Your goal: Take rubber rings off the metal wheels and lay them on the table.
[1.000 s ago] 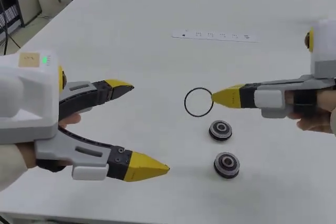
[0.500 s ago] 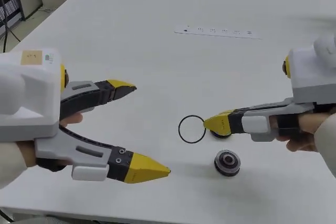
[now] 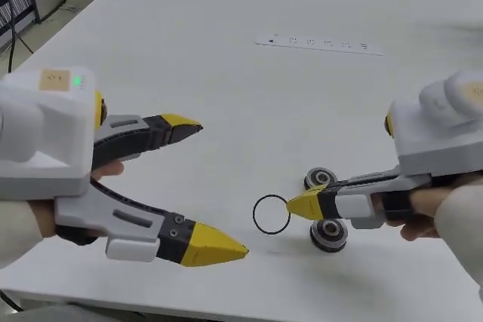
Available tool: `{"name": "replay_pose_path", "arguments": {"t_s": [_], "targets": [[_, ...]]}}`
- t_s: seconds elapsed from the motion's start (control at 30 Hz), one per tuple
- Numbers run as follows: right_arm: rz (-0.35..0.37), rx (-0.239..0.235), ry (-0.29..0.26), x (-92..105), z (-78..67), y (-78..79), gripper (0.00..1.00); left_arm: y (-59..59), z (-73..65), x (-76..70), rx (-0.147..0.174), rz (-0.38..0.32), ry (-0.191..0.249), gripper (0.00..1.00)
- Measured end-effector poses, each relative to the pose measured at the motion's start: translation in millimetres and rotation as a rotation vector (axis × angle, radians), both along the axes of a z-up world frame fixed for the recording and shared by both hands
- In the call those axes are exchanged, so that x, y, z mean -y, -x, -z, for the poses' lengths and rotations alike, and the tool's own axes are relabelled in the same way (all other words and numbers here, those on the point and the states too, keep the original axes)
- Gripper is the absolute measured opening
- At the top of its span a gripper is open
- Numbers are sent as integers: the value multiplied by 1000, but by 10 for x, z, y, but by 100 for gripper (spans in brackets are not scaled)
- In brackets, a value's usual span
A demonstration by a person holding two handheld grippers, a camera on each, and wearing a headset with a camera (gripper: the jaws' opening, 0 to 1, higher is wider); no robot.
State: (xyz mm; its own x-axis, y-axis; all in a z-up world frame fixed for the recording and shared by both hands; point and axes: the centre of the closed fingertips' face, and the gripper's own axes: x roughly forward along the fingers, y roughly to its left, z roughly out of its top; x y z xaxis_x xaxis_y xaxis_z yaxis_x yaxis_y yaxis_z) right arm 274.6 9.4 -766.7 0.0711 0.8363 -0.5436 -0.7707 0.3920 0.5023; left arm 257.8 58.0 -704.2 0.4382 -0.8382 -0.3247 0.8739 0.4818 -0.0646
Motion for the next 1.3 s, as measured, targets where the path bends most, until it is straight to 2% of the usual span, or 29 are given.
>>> {"name": "replay_pose_path", "arguments": {"t_s": [0.2, 0.43, 0.77, 1.0, 1.3], "targets": [[20, -5, 27, 30, 88, -22, 0, 13, 11, 9, -4, 6, -4, 100], [45, -53, 41, 80, 214, -39, 0, 27, 41, 14, -13, 12, -16, 100], [57, -41, 60, 88, 258, -68, 0, 42, 51, 20, -19, 21, -17, 100], [50, -16, 84, 103, 314, -78, 0, 55, 72, 31, -26, 28, -23, 100], [46, 8, 76, 91, 310, -95, 1, 67, 79, 41, -31, 33, -23, 100]]}}
